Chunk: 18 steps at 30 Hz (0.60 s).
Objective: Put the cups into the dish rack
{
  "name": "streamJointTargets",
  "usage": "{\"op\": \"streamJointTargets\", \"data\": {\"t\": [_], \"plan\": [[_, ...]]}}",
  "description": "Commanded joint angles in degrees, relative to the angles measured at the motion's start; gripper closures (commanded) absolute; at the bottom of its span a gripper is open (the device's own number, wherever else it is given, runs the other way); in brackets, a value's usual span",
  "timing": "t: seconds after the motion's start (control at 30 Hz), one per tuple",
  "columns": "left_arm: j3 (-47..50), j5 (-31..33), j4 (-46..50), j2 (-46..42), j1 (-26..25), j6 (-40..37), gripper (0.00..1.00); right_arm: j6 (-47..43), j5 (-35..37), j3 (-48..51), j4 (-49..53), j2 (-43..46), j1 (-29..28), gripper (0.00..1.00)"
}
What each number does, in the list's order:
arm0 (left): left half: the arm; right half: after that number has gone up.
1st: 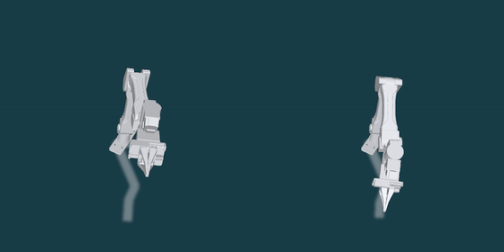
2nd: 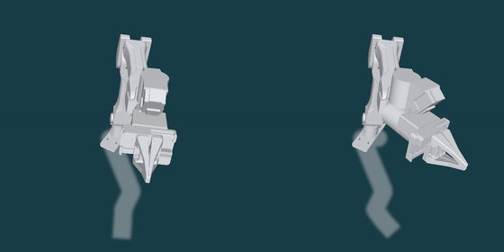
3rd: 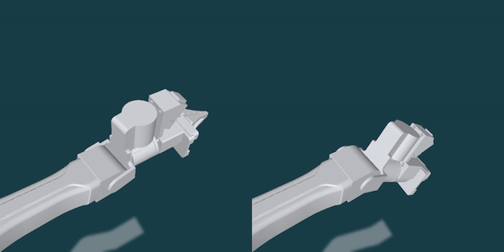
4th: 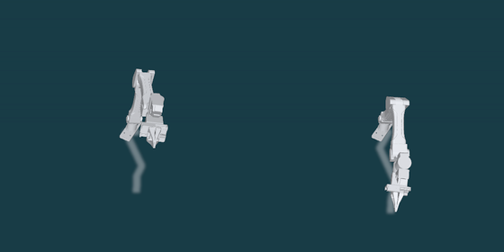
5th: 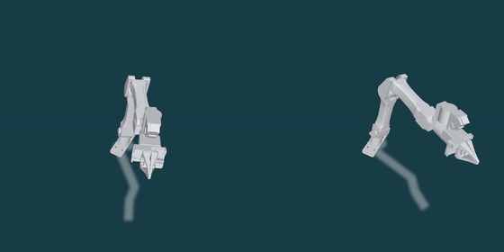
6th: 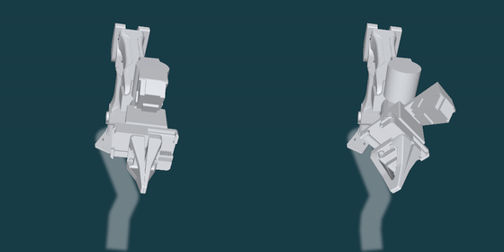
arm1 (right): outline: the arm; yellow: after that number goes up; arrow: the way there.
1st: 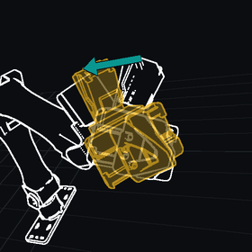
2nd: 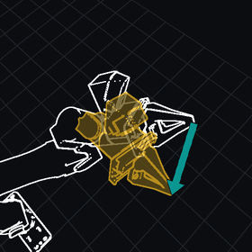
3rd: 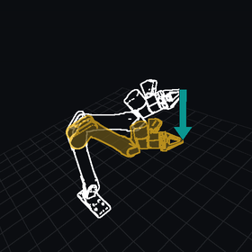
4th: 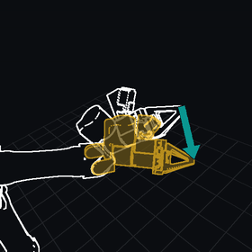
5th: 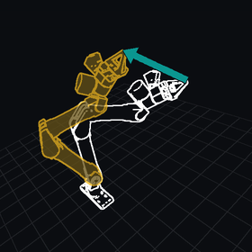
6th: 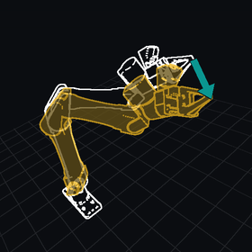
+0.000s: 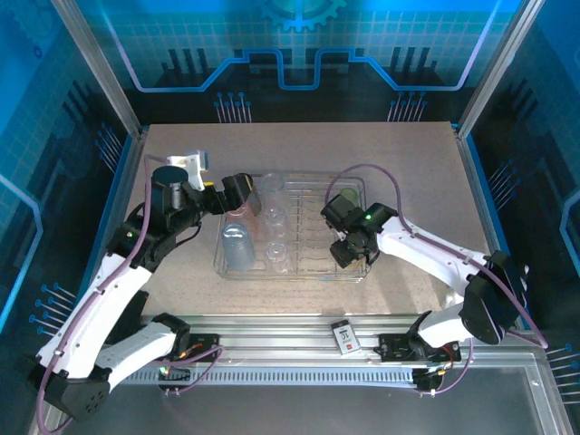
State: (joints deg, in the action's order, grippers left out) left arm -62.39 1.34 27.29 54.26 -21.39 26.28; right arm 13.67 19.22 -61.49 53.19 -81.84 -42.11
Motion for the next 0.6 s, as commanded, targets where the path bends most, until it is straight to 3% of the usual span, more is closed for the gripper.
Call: {"op": "streamJointTargets", "data": {"t": [0.0,0.3,0.57], "plan": [[1.13,1.19,0.89,-1.0,-0.39,-2.07,0.01,-0.35,0.46,1.36,-0.55,-2.23,-0.83,0.31],[1.31,2.02,1.18,-0.91,-0.4,-2.98,0.01,-0.71,0.2,1.86,-2.26,-2.72,-0.79,0.25],[1.66,2.59,1.19,-0.87,-0.41,-3.42,0.01,-0.73,0.03,1.82,-4.01,-1.76,-0.79,0.35]]}}
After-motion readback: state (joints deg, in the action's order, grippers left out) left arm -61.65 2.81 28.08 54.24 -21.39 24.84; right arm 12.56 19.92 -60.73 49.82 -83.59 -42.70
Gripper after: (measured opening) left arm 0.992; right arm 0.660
